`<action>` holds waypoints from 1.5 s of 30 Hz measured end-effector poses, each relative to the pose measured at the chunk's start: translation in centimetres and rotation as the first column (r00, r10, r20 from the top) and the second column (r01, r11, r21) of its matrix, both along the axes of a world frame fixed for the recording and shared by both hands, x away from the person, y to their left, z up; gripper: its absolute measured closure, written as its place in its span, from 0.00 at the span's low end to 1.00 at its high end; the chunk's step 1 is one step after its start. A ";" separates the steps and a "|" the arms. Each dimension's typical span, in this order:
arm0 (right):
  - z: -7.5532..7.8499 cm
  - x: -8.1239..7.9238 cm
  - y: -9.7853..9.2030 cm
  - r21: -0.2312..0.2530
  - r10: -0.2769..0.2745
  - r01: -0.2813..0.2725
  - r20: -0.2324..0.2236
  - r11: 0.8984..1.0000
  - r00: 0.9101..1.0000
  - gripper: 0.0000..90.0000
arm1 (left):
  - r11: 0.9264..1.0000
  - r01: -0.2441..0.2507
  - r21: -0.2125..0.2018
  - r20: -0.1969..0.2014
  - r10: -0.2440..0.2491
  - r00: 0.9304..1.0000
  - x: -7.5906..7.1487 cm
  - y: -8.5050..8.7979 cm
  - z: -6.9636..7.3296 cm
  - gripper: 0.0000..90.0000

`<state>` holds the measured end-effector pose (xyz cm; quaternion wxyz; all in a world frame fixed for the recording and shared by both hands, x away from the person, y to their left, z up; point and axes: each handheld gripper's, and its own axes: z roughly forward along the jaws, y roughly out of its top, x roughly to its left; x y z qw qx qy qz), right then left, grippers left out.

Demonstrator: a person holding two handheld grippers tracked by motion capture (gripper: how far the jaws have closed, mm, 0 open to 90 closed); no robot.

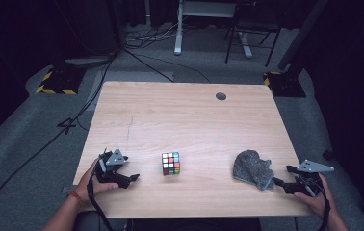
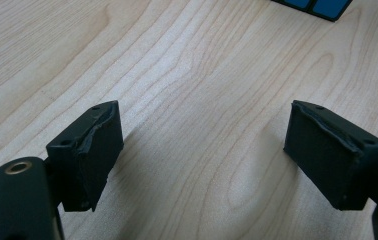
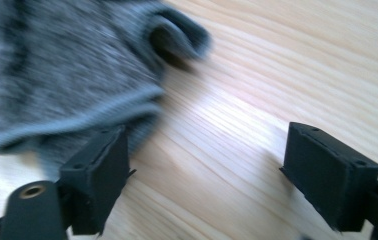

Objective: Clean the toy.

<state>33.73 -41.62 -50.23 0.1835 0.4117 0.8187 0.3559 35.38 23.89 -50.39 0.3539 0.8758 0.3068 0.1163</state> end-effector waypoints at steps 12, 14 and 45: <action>-0.1 -0.5 -0.9 0.012 -0.071 0.071 0.001 0.997 0.997 0.20 | 1.000 -0.021 0.000 -0.003 0.021 1.000 -0.2 0.0 0.0 0.18; -0.1 -0.5 -0.9 0.011 -0.073 0.073 0.002 0.997 0.997 0.20 | 1.000 -0.021 0.000 -0.003 0.021 1.000 -0.2 0.0 0.0 0.18; -0.1 -0.5 -0.9 0.013 -0.078 0.078 0.001 0.997 0.997 0.21 | 1.000 -0.024 -0.003 -0.006 0.024 1.000 -0.2 0.0 0.0 0.17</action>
